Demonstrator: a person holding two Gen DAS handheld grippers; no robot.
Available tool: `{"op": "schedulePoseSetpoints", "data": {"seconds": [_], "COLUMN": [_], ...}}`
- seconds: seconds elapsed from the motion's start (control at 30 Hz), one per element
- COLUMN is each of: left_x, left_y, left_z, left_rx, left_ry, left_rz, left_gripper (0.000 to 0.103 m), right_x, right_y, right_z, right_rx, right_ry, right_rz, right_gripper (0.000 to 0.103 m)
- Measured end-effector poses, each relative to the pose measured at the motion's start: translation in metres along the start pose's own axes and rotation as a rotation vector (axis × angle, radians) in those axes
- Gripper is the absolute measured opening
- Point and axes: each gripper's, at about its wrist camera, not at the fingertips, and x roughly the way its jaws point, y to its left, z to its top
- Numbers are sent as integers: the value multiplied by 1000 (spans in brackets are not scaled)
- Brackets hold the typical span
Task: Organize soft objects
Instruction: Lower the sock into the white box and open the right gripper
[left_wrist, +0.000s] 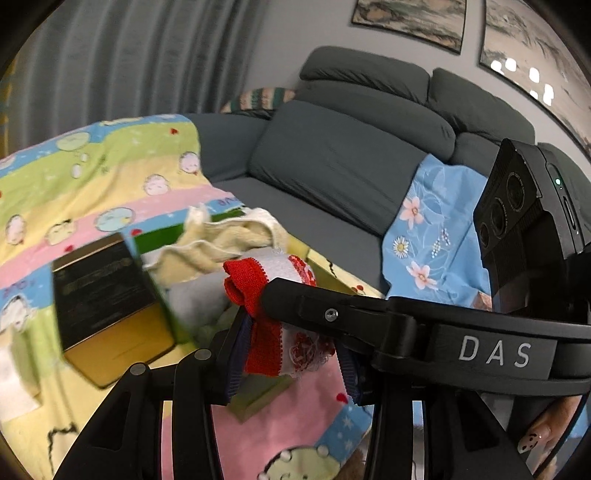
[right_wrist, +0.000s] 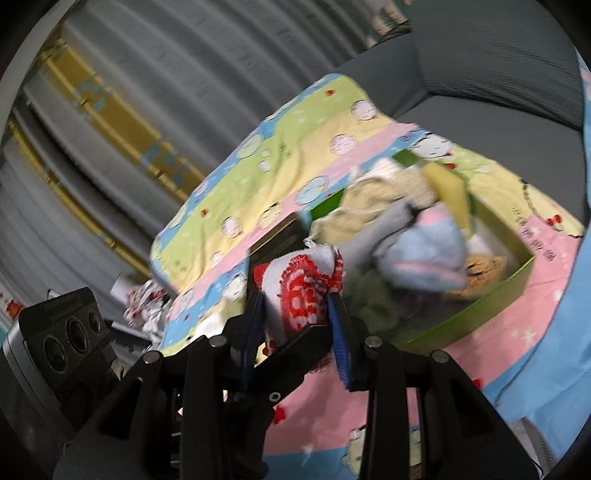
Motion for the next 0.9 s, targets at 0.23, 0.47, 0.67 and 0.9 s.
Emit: {"op": "schedulePoseSetpoints", "data": {"seconds": [0.23, 0.47, 0.67, 0.9], "left_x": [47, 76, 84, 66], "left_y": [7, 15, 19, 25], "left_z": [5, 1, -1, -6], "left_rx": [-19, -48, -66, -100], "left_ry": [77, 144, 175, 194], "left_rz": [-44, -47, -31, 13], "left_gripper": [44, 44, 44, 73], "right_x": [21, 41, 48, 41], "right_y": [-29, -49, -51, -40], "right_z": [14, 17, 17, 13], "right_rx": [58, 89, 99, 70], "right_ry": [29, 75, 96, 68], "right_rz": [-92, -153, -166, -195], "right_gripper": [35, 36, 38, 50]}}
